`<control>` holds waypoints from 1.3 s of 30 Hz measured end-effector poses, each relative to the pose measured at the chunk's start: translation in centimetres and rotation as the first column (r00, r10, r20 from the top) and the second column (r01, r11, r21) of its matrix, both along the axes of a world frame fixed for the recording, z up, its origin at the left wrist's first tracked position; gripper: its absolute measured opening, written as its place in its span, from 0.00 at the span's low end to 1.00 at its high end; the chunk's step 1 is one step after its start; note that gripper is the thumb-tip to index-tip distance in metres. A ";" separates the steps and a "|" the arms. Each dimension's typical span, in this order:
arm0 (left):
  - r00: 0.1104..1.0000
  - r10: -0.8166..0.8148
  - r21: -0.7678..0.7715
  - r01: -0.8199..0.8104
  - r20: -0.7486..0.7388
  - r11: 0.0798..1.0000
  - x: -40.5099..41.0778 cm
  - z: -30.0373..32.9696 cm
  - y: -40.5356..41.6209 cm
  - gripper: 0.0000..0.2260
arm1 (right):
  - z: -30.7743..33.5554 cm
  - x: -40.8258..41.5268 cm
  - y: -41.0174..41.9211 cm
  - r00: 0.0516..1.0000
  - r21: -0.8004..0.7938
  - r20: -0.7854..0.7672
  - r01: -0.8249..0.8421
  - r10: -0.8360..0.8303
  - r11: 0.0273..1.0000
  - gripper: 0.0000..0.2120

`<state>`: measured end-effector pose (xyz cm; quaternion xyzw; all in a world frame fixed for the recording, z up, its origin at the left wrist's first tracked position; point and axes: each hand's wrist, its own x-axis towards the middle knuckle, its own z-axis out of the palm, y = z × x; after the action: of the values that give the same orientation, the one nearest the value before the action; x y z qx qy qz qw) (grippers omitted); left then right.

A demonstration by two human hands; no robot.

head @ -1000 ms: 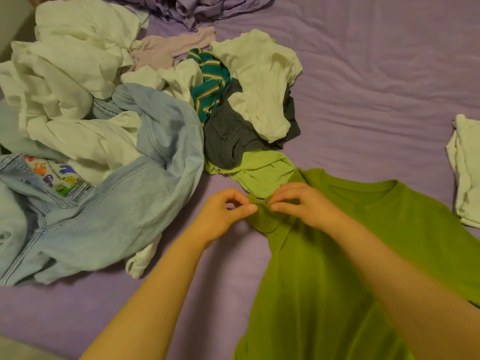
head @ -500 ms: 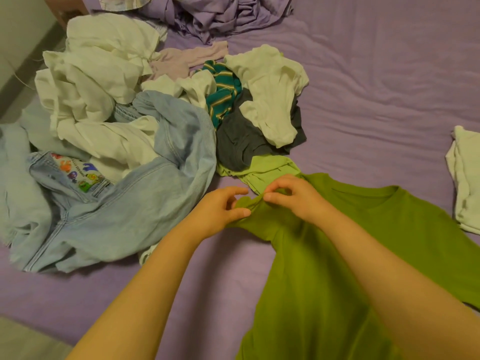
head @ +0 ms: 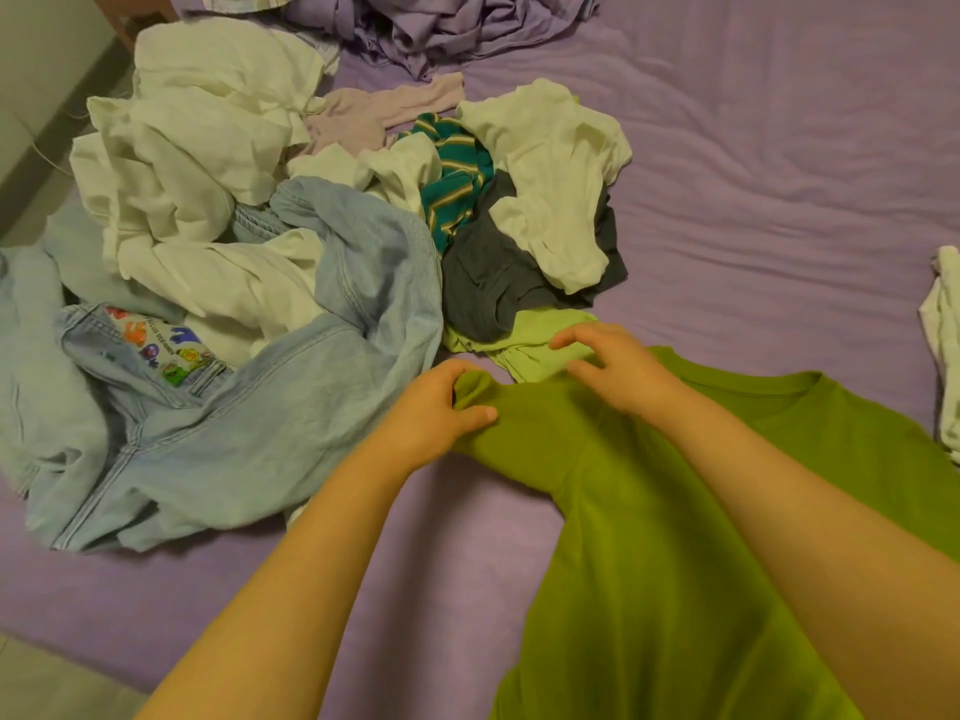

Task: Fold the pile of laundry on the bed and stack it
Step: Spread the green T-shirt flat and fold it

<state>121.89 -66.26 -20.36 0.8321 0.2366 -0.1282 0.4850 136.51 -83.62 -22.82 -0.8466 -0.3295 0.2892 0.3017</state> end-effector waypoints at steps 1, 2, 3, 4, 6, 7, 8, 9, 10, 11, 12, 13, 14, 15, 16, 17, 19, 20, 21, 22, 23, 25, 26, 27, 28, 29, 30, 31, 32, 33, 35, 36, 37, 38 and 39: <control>1.000 0.014 0.078 -0.013 -0.015 0.997 0.1 -0.4 0.0 0.09 | -0.6 0.5 -0.5 0.997 -0.097 0.069 -0.016 0.022 0.995 0.15; 0.999 0.045 0.124 -0.043 -0.015 0.991 0.2 -0.7 0.0 0.11 | -1.3 0.9 -1.0 0.991 -0.176 0.120 -0.029 0.051 0.984 0.15; 0.997 0.079 0.136 -0.079 -0.001 0.988 0.2 -1.1 -0.1 0.13 | -1.9 1.3 -1.4 0.985 -0.231 0.155 -0.044 0.081 0.972 0.16; 0.994 0.106 0.132 -0.107 0.015 0.985 0.2 -1.4 -0.2 0.16 | -2.5 1.6 -1.8 0.980 -0.268 0.173 -0.054 0.103 0.962 0.16; 0.992 0.125 0.133 -0.127 0.026 0.983 0.2 -2.0 -0.3 0.18 | -3.5 1.7 -2.1 0.977 -0.306 0.180 -0.054 0.114 0.950 0.18; 0.993 0.113 0.129 -0.115 0.027 0.985 0.2 -2.1 -0.2 0.17 | -4.0 1.6 -2.1 0.977 -0.318 0.185 -0.045 0.109 0.947 0.20; 0.995 0.092 0.121 -0.095 0.034 0.988 0.2 -2.2 -0.1 0.13 | -4.5 1.5 -2.1 0.975 -0.338 0.196 -0.032 0.103 0.941 0.22; 0.997 0.070 0.104 -0.074 0.040 0.992 0.1 -2.3 0.1 0.07 | -5.0 1.3 -2.1 0.970 -0.374 0.220 -0.018 0.107 0.927 0.24; 0.998 0.051 0.083 -0.054 0.044 0.995 0.1 -2.3 0.3 0.03 | -5.5 1.2 -2.1 0.958 -0.418 0.260 -0.003 0.122 0.909 0.26; 0.998 0.040 0.064 -0.043 0.042 0.997 0.0 -2.2 0.5 0.06 | -5.9 1.1 -2.1 0.940 -0.453 0.309 0.014 0.143 0.892 0.25; 0.999 0.033 0.046 -0.035 0.042 0.998 0.0 -2.1 0.6 0.09 | -6.2 1.1 -2.2 0.922 -0.460 0.357 0.033 0.151 0.887 0.23; 0.999 0.025 0.038 -0.027 0.042 0.999 0.0 -2.1 0.8 0.10 | -6.4 1.2 -2.3 0.908 -0.437 0.396 0.057 0.135 0.898 0.18; 0.999 0.015 0.041 -0.017 0.051 0.999 0.0 -2.0 1.0 0.10 | -6.4 1.4 -2.3 0.904 -0.393 0.417 0.086 0.094 0.915 0.15; 0.998 0.002 0.058 -0.005 0.055 0.998 -0.1 -2.0 1.2 0.10 | -6.4 1.5 -2.3 0.903 -0.342 0.428 0.120 0.040 0.932 0.13; 0.998 -0.006 0.080 0.001 0.057 0.997 -0.1 -2.2 1.4 0.10 | -6.3 1.7 -2.3 0.902 -0.296 0.432 0.161 -0.019 0.941 0.11; 0.999 -0.008 0.112 0.002 0.052 0.994 0.0 -2.3 1.6 0.10 | -6.2 2.0 -2.1 0.897 -0.260 0.437 0.203 -0.073 0.944 0.11; 0.999 0.003 0.246 -0.016 0.053 0.969 0.1 -2.9 2.0 0.09 | -6.1 2.2 -1.6 0.882 -0.227 0.452 0.257 -0.132 0.939 0.10; 0.999 0.008 0.323 -0.024 0.050 0.946 0.2 -3.3 2.0 0.10 | -6.1 2.1 -1.3 0.884 -0.233 0.450 0.254 -0.127 0.939 0.10; 1.000 0.001 0.384 -0.012 0.028 0.923 0.4 -3.7 1.9 0.13 | -6.2 1.9 -1.0 0.891 -0.247 0.441 0.234 -0.106 0.940 0.11; 1.000 -0.019 0.422 0.023 -0.013 0.906 0.5 -4.3 1.5 0.16 | -6.3 1.5 -0.8 0.900 -0.256 0.427 0.208 -0.082 0.944 0.11; 0.997 -0.046 0.449 0.071 -0.065 0.891 0.6 -4.9 1.1 0.18 | -6.4 0.9 -0.7 0.907 -0.252 0.415 0.190 -0.072 0.949 0.13; 0.981 -0.106 0.523 0.176 -0.160 0.834 0.6 -6.1 0.2 0.21 | -6.2 -1.0 -1.1 0.910 -0.220 0.402 0.204 -0.102 0.954 0.17; 0.973 -0.135 0.566 0.218 -0.185 0.795 0.6 -6.6 -0.2 0.23 | -6.0 -2.3 -1.4 0.905 -0.188 0.403 0.228 -0.136 0.955 0.18; 0.969 -0.165 0.590 0.243 -0.183 0.770 0.5 -6.9 -0.6 0.25 | -5.8 -3.8 -1.9 0.899 -0.150 0.401 0.251 -0.173 0.956 0.18; 0.969 -0.193 0.585 0.248 -0.155 0.772 0.4 -7.2 -0.9 0.27 | -5.8 -5.5 -2.4 0.898 -0.116 0.390 0.268 -0.204 0.957 0.18; 0.973 -0.204 0.549 0.229 -0.106 0.804 0.1 -7.3 -1.3 0.29 | -5.7 -7.1 -3.0 0.902 -0.093 0.371 0.272 -0.221 0.958 0.18; 0.981 -0.188 0.498 0.189 -0.052 0.846 -0.2 -7.3 -1.6 0.31 | -5.8 -8.6 -3.4 0.909 -0.083 0.353 0.266 -0.221 0.960 0.18; 0.989 -0.149 0.454 0.133 -0.001 0.881 -0.6 -7.2 -1.8 0.33 | -5.9 -9.9 -3.7 0.915 -0.081 0.345 0.252 -0.210 0.964 0.18; 0.995 -0.100 0.428 0.079 0.027 0.900 -1.0 -7.2 -1.9 0.34 | -6.1 -10.9 -3.9 0.919 -0.089 0.347 0.234 -0.190 0.968 0.19; 0.998 -0.055 0.420 0.037 0.032 0.907 -1.4 -7.3 -2.0 0.35 | -6.3 -11.5 -3.8 0.921 -0.113 0.354 0.213 -0.161 0.971 0.20; 1.000 0.001 0.439 -0.001 0.000 0.899 -2.4 -7.5 -2.2 0.38 | -6.8 -12.0 -3.5 0.925 -0.219 0.375 0.148 -0.057 0.964 0.24; 1.000 0.012 0.452 -0.005 -0.013 0.892 -2.8 -7.7 -2.4 0.38 | -7.0 -12.0 -3.4 0.924 -0.293 0.383 0.109 0.012 0.950 0.25; 1.000 0.018 0.456 -0.008 -0.019 0.890 -3.2 -7.8 -2.5 0.39 | -7.3 -11.9 -3.4 0.920 -0.370 0.383 0.074 0.080 0.926 0.25; 0.999 0.025 0.448 -0.012 -0.021 0.894 -3.5 -7.9 -2.6 0.39 | -7.5 -11.8 -3.5 0.920 -0.438 0.370 0.046 0.133 0.898 0.26; 0.999 0.038 0.440 -0.024 -0.023 0.898 -3.8 -8.0 -2.7 0.39 | -7.7 -11.7 -3.6 0.920 -0.485 0.353 0.026 0.168 0.874 0.28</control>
<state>118.06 -68.94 -28.38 0.9141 0.2800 -0.0767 0.2832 124.83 -87.26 -30.54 -0.9218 -0.3315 0.2012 0.0005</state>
